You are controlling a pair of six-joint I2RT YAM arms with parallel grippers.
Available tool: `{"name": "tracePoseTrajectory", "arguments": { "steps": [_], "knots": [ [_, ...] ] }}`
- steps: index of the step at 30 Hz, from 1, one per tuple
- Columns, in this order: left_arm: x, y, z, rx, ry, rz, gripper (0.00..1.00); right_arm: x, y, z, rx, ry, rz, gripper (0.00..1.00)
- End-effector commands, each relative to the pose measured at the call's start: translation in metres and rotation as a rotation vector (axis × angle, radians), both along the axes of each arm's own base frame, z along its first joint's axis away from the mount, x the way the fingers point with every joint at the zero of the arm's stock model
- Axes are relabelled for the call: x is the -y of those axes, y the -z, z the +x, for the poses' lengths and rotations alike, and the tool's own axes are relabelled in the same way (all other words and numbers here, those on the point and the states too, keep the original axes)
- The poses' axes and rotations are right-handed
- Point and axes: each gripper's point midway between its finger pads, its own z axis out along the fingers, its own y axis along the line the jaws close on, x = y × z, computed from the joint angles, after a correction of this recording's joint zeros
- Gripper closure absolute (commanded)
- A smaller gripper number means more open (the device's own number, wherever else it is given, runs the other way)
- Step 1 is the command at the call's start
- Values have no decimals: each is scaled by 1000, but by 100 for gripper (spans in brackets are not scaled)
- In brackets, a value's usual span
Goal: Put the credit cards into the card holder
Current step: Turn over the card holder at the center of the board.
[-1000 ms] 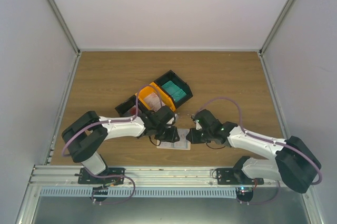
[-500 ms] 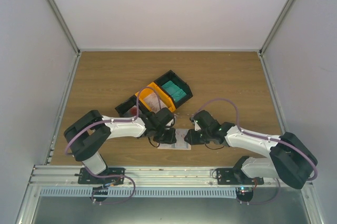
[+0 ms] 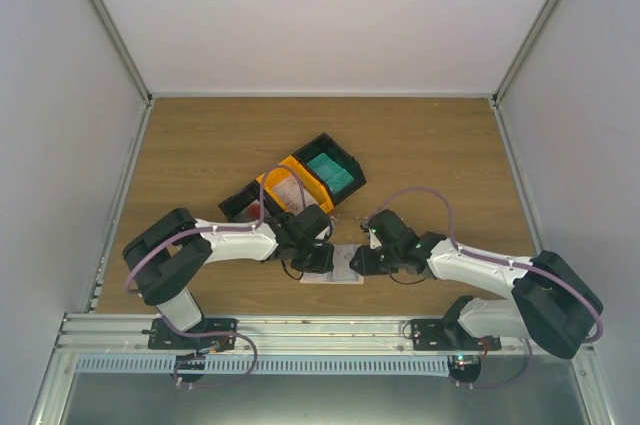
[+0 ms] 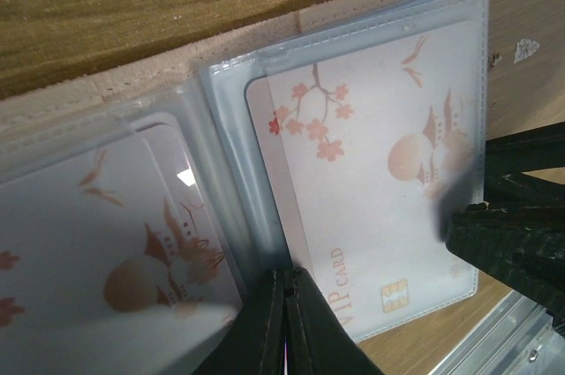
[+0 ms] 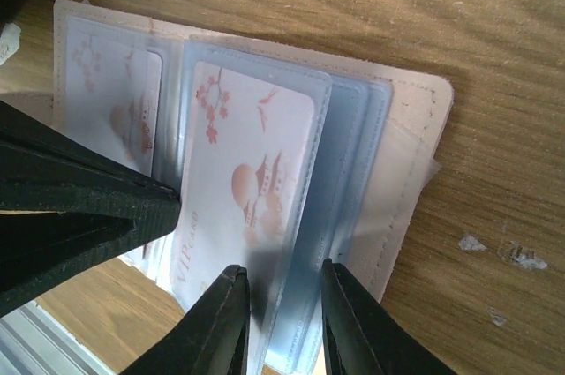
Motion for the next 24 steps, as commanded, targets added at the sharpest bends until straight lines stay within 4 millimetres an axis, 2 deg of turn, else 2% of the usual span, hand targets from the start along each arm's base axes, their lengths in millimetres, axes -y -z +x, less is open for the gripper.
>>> {"name": "tracePoseTrajectory", "arguments": {
  "steps": [1,11,18,24],
  "knots": [
    [-23,32,-12,-55,-22,115,94,-1,-3,0,-3,10,23,76],
    [-24,41,-15,-70,-13,122,94,-11,-7,-7,-30,-34,81,76],
    [-22,41,-15,-65,-10,109,94,-19,-7,-10,-60,-45,140,77],
    [-9,6,4,56,-19,28,89,-2,6,6,-44,42,71,91]
  ]
}}
